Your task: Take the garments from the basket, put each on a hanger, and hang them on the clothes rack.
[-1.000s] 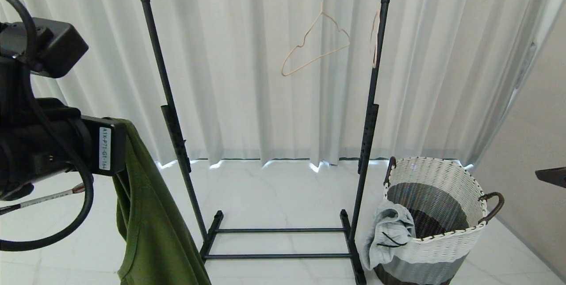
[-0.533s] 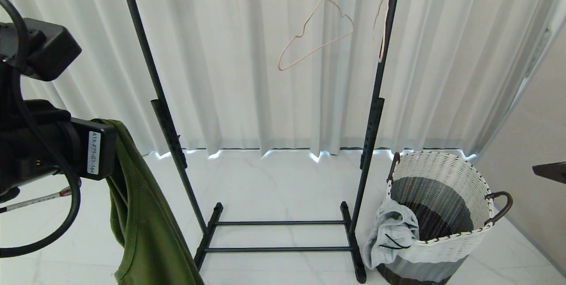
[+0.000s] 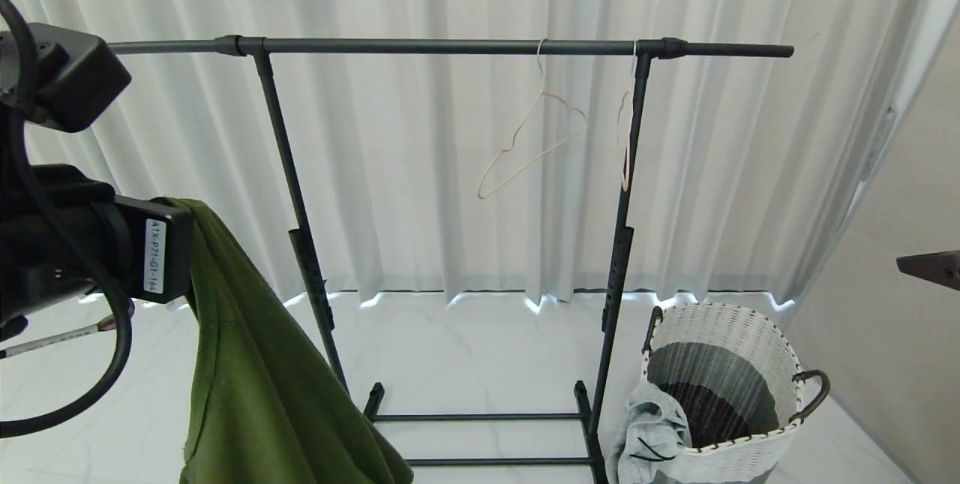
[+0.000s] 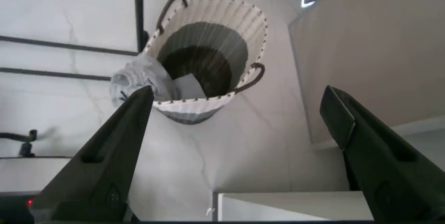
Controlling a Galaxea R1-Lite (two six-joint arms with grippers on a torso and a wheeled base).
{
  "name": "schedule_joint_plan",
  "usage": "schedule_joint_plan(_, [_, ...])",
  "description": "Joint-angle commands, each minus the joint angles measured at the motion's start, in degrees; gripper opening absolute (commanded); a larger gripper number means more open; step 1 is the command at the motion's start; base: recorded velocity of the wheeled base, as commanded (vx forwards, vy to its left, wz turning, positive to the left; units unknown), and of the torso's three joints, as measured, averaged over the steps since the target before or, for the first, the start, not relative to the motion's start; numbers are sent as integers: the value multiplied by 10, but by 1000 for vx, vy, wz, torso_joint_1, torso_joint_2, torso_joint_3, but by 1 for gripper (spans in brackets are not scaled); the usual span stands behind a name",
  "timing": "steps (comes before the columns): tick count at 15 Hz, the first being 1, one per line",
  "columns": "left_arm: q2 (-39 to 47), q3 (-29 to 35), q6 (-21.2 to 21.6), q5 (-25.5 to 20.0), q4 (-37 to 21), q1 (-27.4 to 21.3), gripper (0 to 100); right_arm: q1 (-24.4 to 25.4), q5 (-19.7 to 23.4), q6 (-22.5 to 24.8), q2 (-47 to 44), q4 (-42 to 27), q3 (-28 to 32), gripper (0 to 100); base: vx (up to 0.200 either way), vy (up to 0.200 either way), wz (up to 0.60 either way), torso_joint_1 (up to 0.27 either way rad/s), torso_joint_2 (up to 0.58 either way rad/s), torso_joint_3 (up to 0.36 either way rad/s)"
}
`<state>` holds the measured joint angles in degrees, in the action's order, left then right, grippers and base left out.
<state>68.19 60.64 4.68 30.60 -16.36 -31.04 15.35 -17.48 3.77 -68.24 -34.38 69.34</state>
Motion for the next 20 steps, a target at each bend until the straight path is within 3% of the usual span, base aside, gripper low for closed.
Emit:
schedule_joint_plan(1, [1,2,2,0,1,-1,0,0,3,0,-1,4,0,100,0,0,0,56,-486,-222])
schedule_joint_plan(11, [-1,4,19,1,1,-2,0,0,8,1,1,16,-1,100,0,0,0,279,-484,-230])
schedule_joint_plan(14, [-1,4,19,1,1,-2,0,1,8,0,2,17,-1,100,0,0,0,71,-136,-74])
schedule_joint_plan(20, [-2,4,19,1,1,-2,0,1,8,0,2,17,0,100,200,0,0,10,-11,-2])
